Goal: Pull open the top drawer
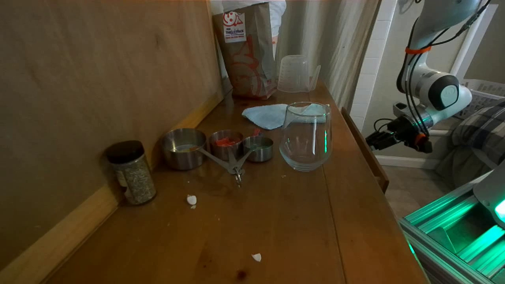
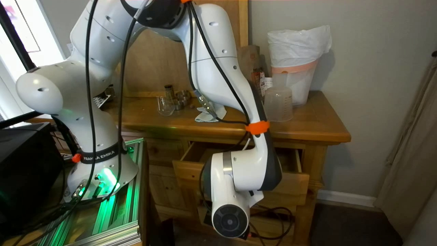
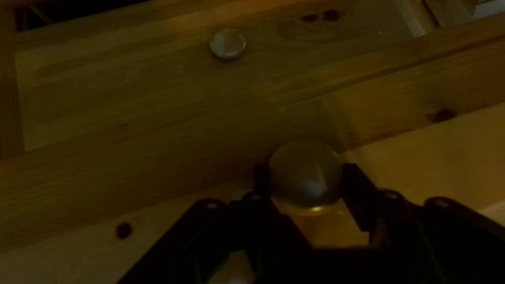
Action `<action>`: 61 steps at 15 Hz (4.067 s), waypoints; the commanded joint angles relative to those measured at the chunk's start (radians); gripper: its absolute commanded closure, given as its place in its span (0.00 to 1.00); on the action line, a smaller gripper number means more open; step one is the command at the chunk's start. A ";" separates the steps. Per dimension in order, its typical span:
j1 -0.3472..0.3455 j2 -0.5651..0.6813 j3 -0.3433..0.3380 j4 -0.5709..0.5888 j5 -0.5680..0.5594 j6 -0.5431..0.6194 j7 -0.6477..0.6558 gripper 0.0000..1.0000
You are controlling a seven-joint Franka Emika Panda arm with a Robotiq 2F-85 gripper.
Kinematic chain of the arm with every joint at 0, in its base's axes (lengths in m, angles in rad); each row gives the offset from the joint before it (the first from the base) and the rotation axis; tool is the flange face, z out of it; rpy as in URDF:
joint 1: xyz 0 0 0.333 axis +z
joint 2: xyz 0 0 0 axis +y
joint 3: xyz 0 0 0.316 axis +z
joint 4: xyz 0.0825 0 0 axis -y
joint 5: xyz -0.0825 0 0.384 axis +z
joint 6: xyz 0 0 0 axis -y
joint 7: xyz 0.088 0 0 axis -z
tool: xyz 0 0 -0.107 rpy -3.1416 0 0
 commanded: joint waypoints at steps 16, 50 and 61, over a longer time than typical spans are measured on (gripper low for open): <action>0.019 -0.262 -0.031 -0.166 0.063 0.219 -0.024 0.00; 0.398 -1.027 0.435 -0.574 -0.170 0.515 0.484 0.41; 0.367 -0.989 0.388 -0.567 -0.130 0.517 0.398 1.00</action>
